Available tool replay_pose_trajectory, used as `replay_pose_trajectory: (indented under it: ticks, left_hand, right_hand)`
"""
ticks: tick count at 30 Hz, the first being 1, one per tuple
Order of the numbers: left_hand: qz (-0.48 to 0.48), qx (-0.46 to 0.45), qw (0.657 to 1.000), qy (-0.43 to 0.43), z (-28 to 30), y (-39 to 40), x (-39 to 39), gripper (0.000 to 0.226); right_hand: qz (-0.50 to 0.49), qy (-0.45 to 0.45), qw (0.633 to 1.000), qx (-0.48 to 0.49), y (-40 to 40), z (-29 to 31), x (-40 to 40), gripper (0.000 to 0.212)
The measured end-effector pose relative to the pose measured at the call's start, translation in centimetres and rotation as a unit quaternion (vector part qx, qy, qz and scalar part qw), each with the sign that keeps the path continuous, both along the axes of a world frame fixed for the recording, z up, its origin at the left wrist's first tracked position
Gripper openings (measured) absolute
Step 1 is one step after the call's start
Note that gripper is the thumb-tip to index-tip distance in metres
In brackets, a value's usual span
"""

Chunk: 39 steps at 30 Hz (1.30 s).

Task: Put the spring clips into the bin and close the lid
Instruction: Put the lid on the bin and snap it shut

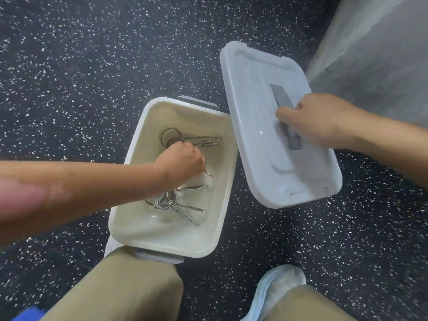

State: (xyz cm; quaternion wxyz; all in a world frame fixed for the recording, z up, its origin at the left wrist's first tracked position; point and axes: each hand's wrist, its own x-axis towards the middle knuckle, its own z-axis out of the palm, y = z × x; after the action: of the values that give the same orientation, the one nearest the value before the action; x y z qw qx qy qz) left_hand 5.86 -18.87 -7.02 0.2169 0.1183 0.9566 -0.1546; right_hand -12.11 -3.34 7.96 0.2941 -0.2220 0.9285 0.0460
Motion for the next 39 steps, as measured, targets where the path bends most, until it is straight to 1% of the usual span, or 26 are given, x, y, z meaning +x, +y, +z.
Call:
replay_pose_trajectory:
  ticks: [5, 8, 9, 12, 13, 15, 16, 18, 21, 24, 27, 29, 31, 34, 37, 39]
  left_hand:
    - [0.055, 0.028, 0.998, -0.016, 0.5, -0.8, 0.4, 0.032]
    - [0.098, 0.062, 0.993, -0.009, 2.5, -1.4, 1.1, 0.034]
    - [0.115, 0.083, 0.990, -0.002, 3.2, -1.9, 1.7, 0.034]
    - [0.150, 0.134, 0.976, 0.077, 5.9, -3.6, 4.1, 0.029]
    - [0.176, 0.157, 0.964, 0.119, 6.6, -4.5, 5.3, 0.025]
    - [0.257, 0.221, 0.919, 0.201, 7.7, -5.5, 7.3, 0.013]
    - [0.299, 0.243, 0.897, 0.216, 8.4, -5.8, 8.1, 0.017]
    - [0.356, 0.270, 0.864, 0.231, 9.5, -6.9, 10.0, 0.028]
    - [0.424, 0.306, 0.817, 0.241, 10.0, -7.7, 12.1, 0.029]
    - [0.469, 0.322, 0.787, 0.239, 9.8, -7.8, 13.4, 0.028]
    - [0.500, 0.330, 0.767, 0.231, 9.5, -7.7, 14.1, 0.027]
    - [0.513, 0.328, 0.754, 0.246, 9.5, -7.6, 14.3, 0.026]
    - [0.519, 0.325, 0.744, 0.266, 9.7, -7.3, 14.3, 0.026]
    - [0.514, 0.330, 0.740, 0.280, 9.8, -6.9, 14.3, 0.025]
    - [0.489, 0.346, 0.751, 0.276, 9.7, -6.3, 14.4, 0.021]
    - [0.466, 0.363, 0.762, 0.265, 9.5, -5.8, 14.7, 0.020]
  right_hand:
    - [0.009, -0.010, 1.000, 0.001, -1.1, 0.8, 3.2, 0.046]
    - [0.008, -0.013, 1.000, 0.004, -1.4, 0.9, 4.7, 0.045]
    - [0.001, -0.018, 1.000, 0.001, -1.6, 0.9, 5.3, 0.045]
    - [-0.019, -0.021, 1.000, -0.012, -2.3, 0.8, 6.7, 0.044]
    - [-0.023, -0.018, 0.999, -0.018, -2.9, 0.7, 7.3, 0.044]
    - [-0.036, -0.003, 0.999, -0.031, -3.4, 0.4, 8.3, 0.044]
    - [-0.042, 0.007, 0.998, -0.038, -3.5, 0.1, 8.9, 0.043]
    - [-0.055, 0.025, 0.997, -0.051, -4.3, -0.7, 10.6, 0.042]
    - [-0.083, 0.039, 0.994, -0.064, -5.3, -2.0, 13.4, 0.042]
    - [-0.117, 0.026, 0.990, -0.076, -5.9, -3.4, 15.6, 0.043]
    - [-0.143, 0.019, 0.986, -0.081, -6.7, -4.6, 17.4, 0.043]
    - [-0.155, 0.016, 0.985, -0.080, -7.2, -5.2, 18.3, 0.047]
    - [-0.169, 0.016, 0.983, -0.074, -7.7, -5.7, 18.9, 0.053]
    - [-0.182, 0.011, 0.981, -0.061, -8.2, -6.5, 19.0, 0.054]
    - [-0.185, -0.013, 0.982, -0.047, -8.5, -7.0, 19.0, 0.056]
    - [-0.171, -0.020, 0.984, -0.037, -8.4, -7.3, 19.2, 0.053]
